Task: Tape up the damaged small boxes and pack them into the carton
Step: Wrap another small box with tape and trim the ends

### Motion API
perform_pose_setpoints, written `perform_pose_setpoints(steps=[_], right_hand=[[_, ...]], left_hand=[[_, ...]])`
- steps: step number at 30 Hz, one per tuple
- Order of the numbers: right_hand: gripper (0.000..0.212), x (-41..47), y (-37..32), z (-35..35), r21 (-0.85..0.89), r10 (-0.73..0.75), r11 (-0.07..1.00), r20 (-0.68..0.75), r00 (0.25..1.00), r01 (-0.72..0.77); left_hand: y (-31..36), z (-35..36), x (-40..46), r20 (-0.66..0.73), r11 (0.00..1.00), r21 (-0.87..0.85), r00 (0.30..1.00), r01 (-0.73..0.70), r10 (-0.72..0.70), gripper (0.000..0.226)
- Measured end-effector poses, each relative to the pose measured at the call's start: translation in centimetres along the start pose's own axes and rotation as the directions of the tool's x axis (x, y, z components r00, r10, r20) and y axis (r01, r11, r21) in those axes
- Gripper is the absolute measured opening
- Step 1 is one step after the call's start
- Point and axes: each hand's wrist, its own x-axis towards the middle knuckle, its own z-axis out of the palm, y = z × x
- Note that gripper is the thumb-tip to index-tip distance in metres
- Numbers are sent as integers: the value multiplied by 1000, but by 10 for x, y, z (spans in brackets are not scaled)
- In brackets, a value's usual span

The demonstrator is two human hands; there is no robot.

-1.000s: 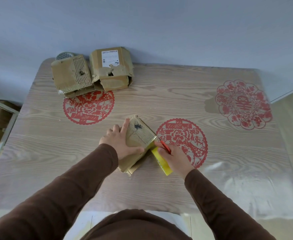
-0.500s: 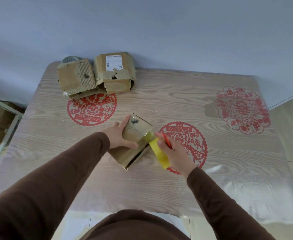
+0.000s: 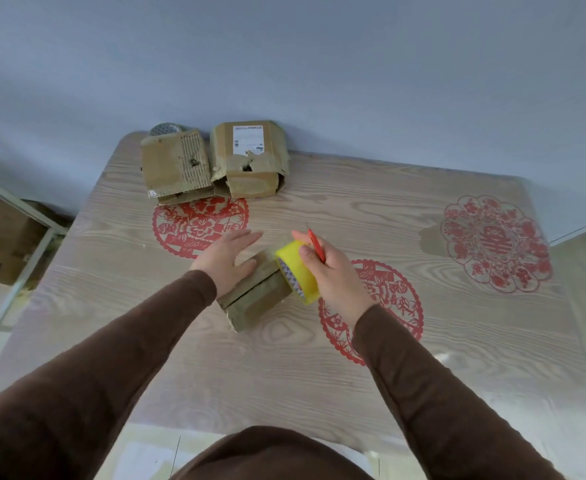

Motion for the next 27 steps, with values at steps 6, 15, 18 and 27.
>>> perform_pose_setpoints(steps=[6,15,18,27], right_hand=[[45,24,-4,13,3,-17,1000,-23,1000,17],[27,-8,9,17,107,70,992,-5,998,-69],[27,-38,18,19,124,205,973,-69,976,-196],[24,-51,66,47,-31,413,910,-7,911,-413]], left_hand=[[10,45,-27,-25,908,415,997,-51,68,120],[-4,27,-9,-31,910,398,989,-118,142,102],[-8,21,-5,2,898,420,989,-133,146,101],[-23,19,10,181,707,607,930,-362,321,86]])
